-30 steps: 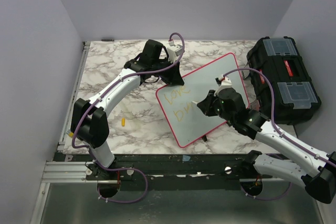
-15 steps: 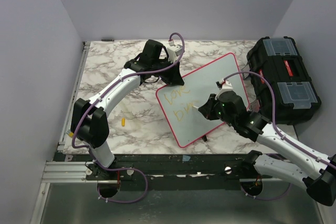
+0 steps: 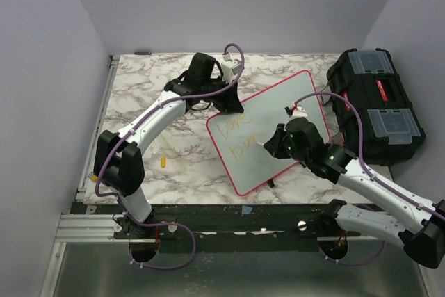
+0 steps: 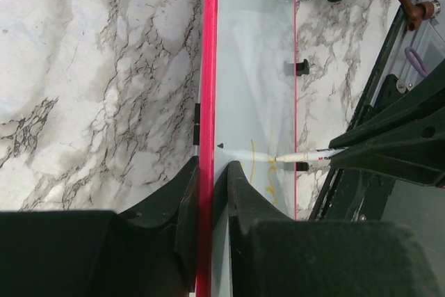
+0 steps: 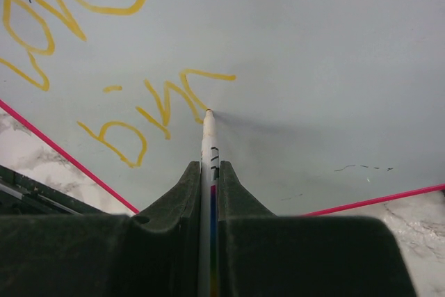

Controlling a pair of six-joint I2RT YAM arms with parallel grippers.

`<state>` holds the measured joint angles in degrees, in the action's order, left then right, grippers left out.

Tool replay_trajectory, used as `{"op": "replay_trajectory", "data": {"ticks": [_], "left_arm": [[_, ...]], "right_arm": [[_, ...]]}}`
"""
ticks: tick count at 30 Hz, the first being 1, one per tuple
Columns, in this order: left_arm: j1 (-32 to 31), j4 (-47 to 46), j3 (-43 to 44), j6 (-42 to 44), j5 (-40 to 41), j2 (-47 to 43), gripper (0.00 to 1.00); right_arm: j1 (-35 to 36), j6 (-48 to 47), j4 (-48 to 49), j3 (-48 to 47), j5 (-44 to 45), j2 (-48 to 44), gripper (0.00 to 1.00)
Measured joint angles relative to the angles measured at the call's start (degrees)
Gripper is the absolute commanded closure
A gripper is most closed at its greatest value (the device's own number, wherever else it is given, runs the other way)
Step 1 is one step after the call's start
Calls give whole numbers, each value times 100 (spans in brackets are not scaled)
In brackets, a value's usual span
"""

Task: Write a sentence on the whiteboard

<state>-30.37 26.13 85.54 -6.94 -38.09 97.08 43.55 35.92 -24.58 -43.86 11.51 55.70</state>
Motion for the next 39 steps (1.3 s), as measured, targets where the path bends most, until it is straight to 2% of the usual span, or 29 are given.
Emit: {"op": "replay_trajectory", "data": {"ticks": [24,39], "left_arm": [[31,-31,-59,-4,39,0,100],[31,-31,-59,-11,39,0,100]], "right_arm": [[24,-243,-216,-1051,754,789,99],[11,-232,-57,-951,752,715,99]]}}
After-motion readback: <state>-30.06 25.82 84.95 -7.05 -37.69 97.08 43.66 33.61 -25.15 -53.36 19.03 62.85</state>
